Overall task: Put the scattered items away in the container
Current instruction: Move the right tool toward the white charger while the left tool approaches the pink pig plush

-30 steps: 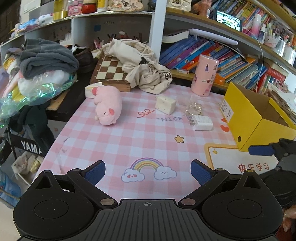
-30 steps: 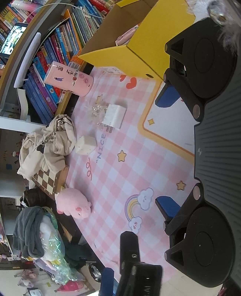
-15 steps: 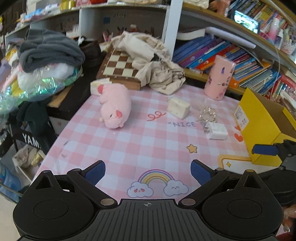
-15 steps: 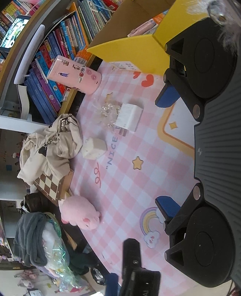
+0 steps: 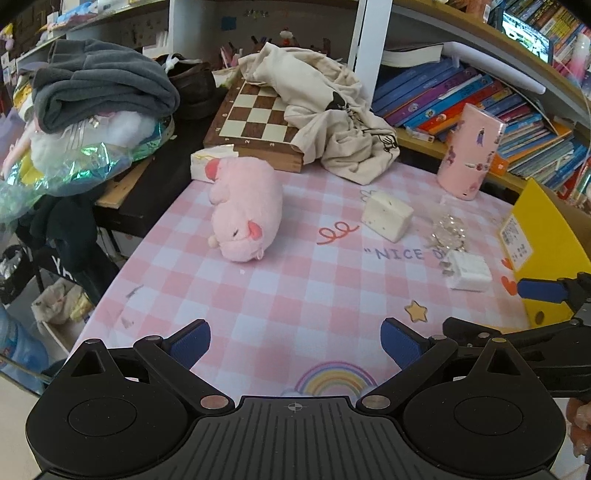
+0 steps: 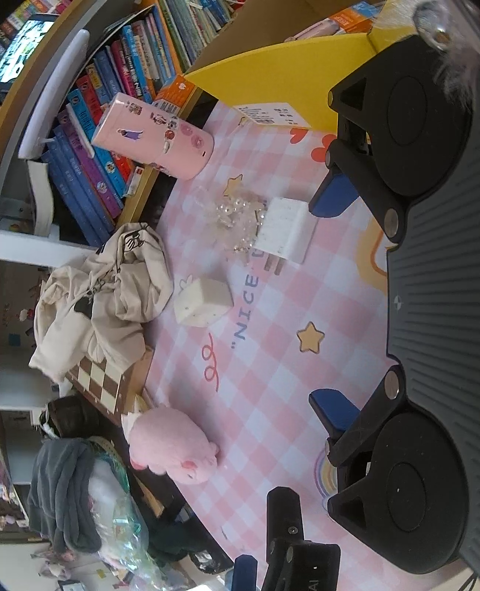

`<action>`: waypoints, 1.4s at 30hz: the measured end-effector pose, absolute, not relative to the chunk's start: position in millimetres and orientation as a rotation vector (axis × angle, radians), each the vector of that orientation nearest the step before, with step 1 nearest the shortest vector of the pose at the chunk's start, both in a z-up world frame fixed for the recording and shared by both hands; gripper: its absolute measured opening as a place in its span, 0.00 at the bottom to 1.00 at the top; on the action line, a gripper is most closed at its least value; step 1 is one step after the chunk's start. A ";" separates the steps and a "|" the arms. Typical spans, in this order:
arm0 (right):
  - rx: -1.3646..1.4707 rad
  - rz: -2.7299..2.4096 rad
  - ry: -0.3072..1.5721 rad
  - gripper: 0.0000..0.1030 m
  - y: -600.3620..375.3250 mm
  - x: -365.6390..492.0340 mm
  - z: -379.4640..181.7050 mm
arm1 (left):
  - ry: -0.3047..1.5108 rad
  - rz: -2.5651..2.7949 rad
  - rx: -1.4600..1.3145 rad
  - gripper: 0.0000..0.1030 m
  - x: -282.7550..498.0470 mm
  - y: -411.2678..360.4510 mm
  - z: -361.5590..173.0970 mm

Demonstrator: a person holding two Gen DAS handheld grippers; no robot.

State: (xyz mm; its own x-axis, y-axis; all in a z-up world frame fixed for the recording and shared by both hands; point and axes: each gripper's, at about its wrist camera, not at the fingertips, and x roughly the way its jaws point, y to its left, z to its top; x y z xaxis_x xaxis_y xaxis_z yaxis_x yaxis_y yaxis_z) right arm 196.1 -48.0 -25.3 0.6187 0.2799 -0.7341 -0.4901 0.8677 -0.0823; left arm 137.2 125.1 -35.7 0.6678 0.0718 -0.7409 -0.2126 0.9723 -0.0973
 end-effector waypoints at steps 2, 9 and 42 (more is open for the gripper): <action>-0.272 0.436 0.791 0.98 -49.2 202.1 -26.6 | 0.830 0.165 -0.172 0.97 144.8 125.9 -37.2; -0.253 0.384 0.789 0.98 -53.6 224.0 -35.3 | 0.812 0.183 -0.152 0.97 168.7 127.6 -41.1; -0.145 0.291 0.878 0.81 -59.5 288.7 -74.1 | 0.757 0.432 -0.096 0.96 273.3 169.1 -78.7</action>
